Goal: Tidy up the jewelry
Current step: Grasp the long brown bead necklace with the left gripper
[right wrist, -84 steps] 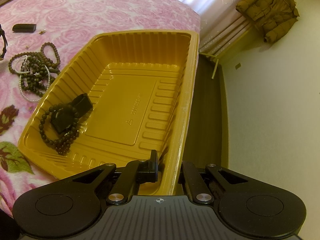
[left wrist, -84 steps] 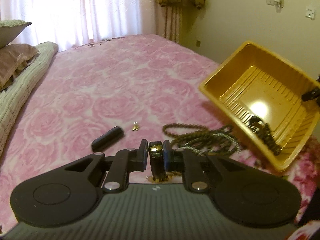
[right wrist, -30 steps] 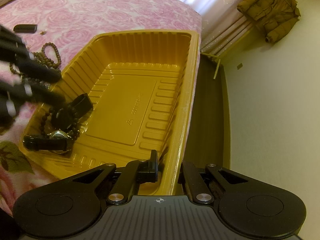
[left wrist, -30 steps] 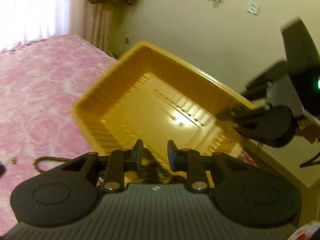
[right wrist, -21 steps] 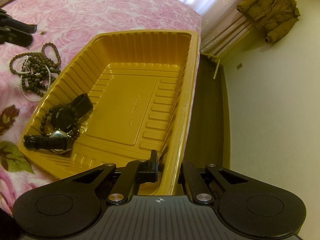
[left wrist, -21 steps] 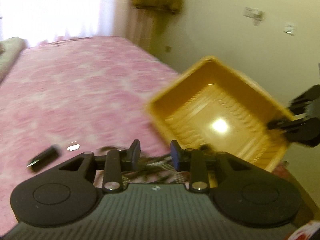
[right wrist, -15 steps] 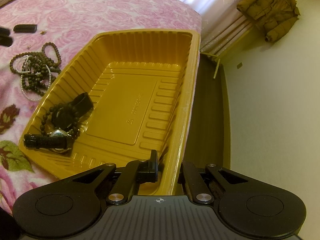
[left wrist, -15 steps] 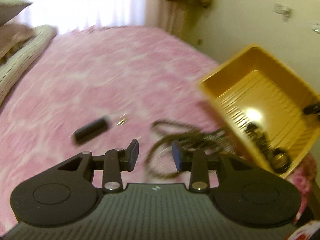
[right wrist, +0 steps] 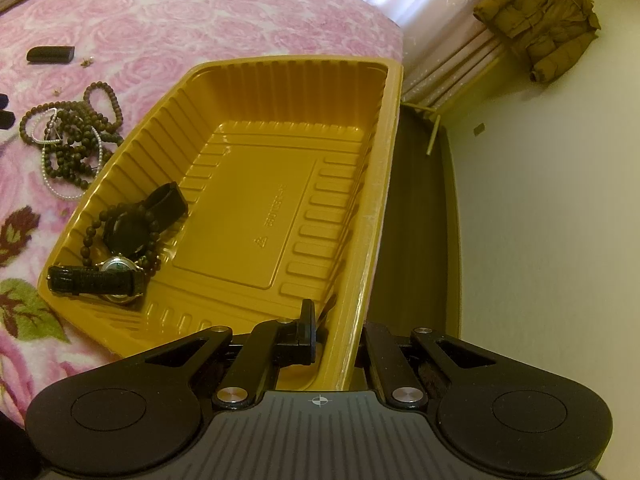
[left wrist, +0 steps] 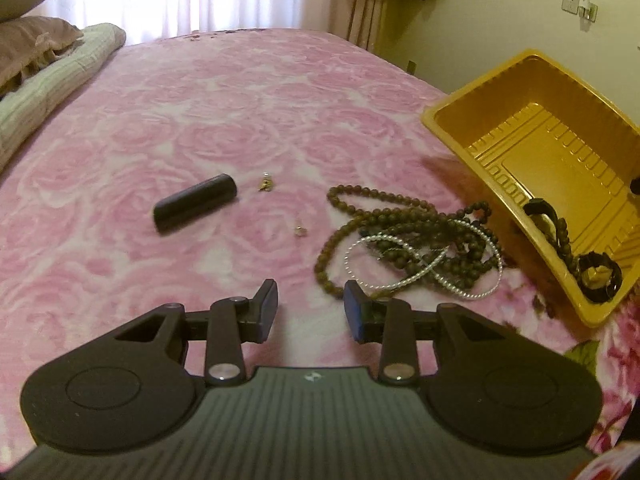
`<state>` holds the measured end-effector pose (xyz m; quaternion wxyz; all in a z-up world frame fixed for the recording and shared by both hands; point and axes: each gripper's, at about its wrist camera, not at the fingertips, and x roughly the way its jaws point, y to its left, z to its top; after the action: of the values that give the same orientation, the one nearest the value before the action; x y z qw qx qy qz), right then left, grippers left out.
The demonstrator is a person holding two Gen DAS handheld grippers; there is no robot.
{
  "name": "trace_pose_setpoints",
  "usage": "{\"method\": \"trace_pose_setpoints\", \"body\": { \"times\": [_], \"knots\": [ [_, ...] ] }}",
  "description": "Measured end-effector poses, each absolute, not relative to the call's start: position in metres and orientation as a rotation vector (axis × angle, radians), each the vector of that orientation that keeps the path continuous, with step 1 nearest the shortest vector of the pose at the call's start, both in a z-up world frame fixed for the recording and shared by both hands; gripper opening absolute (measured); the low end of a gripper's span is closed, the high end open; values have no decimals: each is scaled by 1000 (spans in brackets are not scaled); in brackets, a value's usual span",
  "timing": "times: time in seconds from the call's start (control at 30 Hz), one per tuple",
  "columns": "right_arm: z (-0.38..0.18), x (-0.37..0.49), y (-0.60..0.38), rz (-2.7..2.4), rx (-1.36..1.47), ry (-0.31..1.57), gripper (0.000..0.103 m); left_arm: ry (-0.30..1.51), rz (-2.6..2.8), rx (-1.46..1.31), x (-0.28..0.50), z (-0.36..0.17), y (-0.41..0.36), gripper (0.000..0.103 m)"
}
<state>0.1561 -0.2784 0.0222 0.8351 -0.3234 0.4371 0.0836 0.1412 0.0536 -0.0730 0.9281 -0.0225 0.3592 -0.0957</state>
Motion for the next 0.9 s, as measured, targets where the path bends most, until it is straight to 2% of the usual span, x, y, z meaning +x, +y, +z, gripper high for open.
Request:
{"method": "trace_pose_setpoints", "body": {
  "times": [0.1,0.2,0.37,0.43,0.47,0.67,0.9],
  "knots": [
    [21,157,-279,176,-684,927,5,732,-209,-76,149,-75,51,31],
    [21,157,-279,176,-683,927,5,754,-209,-88,158,-79,50,21],
    [21,157,-279,176,-682,928,5,775,-199,-26,168,-82,42,19],
    [20,157,-280,176,-681,928,5,778,-209,-1,167,-81,41,7],
    [20,157,-280,176,-680,928,5,779,-214,6,166,-80,41,6],
    [20,157,-280,176,-682,928,5,771,-216,46,157,-69,53,6],
    [20,157,-280,176,-685,928,5,688,-192,107,148,-30,71,6]
  ]
}}
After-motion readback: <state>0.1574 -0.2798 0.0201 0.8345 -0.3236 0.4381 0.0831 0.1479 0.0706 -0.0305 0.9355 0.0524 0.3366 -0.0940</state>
